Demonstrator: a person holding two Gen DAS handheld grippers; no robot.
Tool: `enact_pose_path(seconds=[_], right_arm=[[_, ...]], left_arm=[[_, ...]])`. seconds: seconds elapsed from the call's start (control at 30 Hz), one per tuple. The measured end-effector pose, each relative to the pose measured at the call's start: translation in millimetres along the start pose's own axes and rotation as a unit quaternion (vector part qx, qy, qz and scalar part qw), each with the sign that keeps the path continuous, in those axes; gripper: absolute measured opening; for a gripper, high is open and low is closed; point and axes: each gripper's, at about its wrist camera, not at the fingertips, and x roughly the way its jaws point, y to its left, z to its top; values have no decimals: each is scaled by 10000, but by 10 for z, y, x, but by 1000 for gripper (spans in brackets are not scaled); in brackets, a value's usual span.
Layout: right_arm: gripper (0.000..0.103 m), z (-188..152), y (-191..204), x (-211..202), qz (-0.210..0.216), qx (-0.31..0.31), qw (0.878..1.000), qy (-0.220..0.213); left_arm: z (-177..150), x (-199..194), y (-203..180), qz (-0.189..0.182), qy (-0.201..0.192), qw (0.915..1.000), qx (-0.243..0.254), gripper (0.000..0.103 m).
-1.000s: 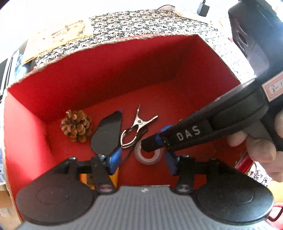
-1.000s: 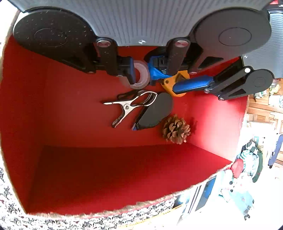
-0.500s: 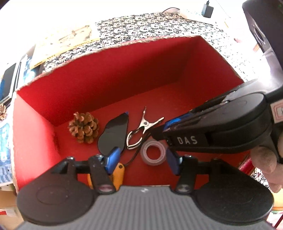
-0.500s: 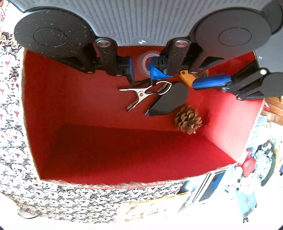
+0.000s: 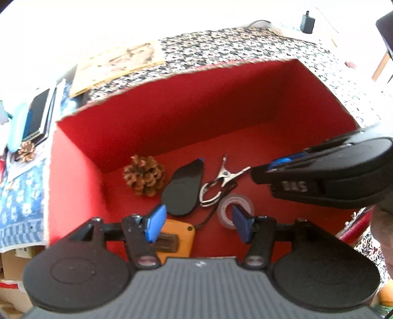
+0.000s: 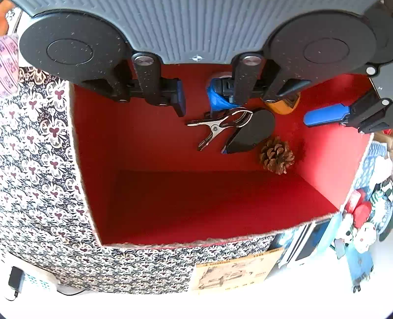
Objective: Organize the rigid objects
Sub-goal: 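Withdraw the right tool from the box, leaving the tape roll inside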
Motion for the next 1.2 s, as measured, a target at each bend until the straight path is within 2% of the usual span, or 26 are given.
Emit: enact_pose_path(seconds=[0.37,0.87,1.2], right_arm=[[6,-117,78,-218,-92,186,9996,-202],[8,-298,271,-537,-256,264,9976,-580],[9,-456,401,-804,-125,194,9959,-878]], left_arm=[[-58,-165,57,533,-125,9985,-92,60],[-182,-447,190,728,-374,9959,-394,64],[-244,-677,203,770,-549,9940,-546,66]])
